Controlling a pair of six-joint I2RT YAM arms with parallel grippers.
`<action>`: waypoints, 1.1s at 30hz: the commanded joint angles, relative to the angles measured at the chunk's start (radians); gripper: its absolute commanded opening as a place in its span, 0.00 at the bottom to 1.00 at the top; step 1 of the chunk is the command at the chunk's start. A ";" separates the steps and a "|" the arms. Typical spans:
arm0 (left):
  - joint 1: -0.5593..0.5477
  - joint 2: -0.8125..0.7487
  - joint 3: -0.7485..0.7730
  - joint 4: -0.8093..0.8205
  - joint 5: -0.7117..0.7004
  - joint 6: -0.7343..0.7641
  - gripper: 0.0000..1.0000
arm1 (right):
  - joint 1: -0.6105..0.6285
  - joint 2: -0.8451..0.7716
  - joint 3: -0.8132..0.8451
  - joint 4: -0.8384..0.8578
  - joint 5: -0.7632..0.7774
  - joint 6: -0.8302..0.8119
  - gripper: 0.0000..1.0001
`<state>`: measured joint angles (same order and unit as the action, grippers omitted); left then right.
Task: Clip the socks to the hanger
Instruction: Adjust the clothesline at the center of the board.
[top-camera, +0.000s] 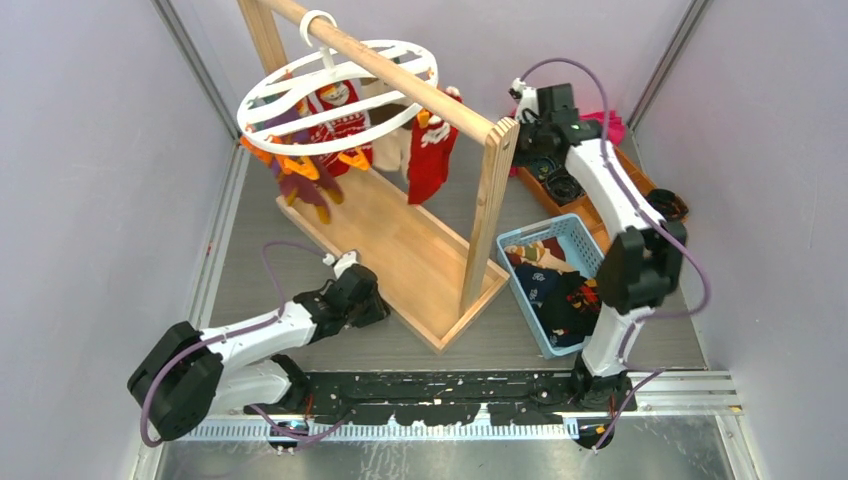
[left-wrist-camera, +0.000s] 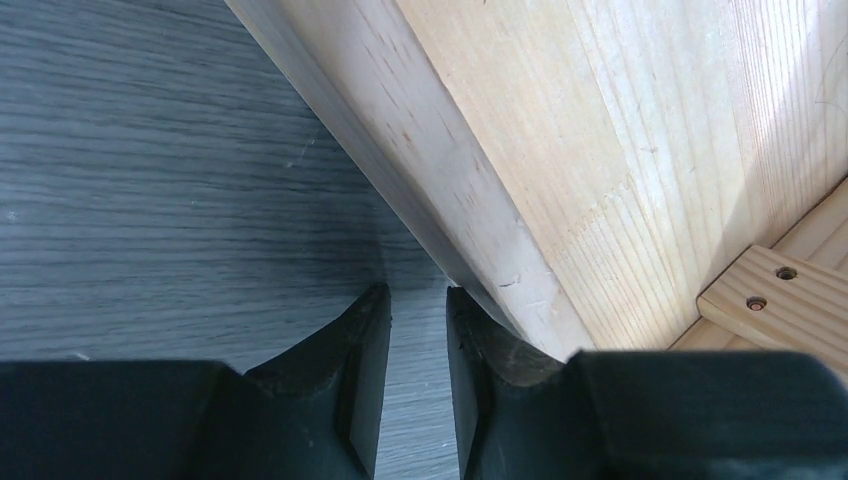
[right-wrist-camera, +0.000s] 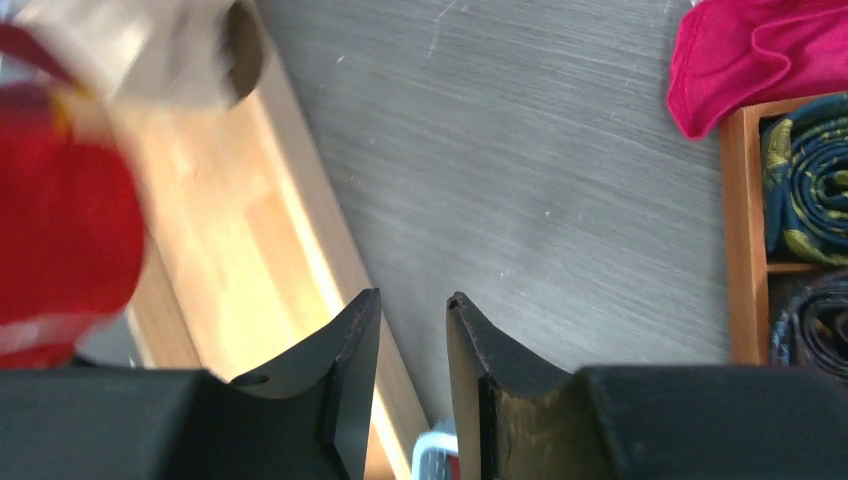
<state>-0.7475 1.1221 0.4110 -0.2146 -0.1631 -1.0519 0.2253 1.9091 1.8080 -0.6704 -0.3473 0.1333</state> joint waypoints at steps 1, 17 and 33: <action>0.003 0.067 0.011 0.102 -0.082 -0.036 0.32 | -0.041 -0.219 -0.147 -0.073 -0.166 -0.241 0.37; 0.086 0.356 0.189 0.283 0.018 0.022 0.32 | -0.097 -0.793 -0.800 -0.040 -0.606 -0.532 0.68; 0.086 -0.118 0.044 0.125 0.098 0.158 0.39 | -0.038 -0.672 -0.896 0.452 -0.332 0.020 0.75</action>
<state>-0.6601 1.1755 0.4892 -0.0834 -0.1440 -0.9936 0.1864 1.1942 0.8917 -0.3622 -0.8097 -0.0364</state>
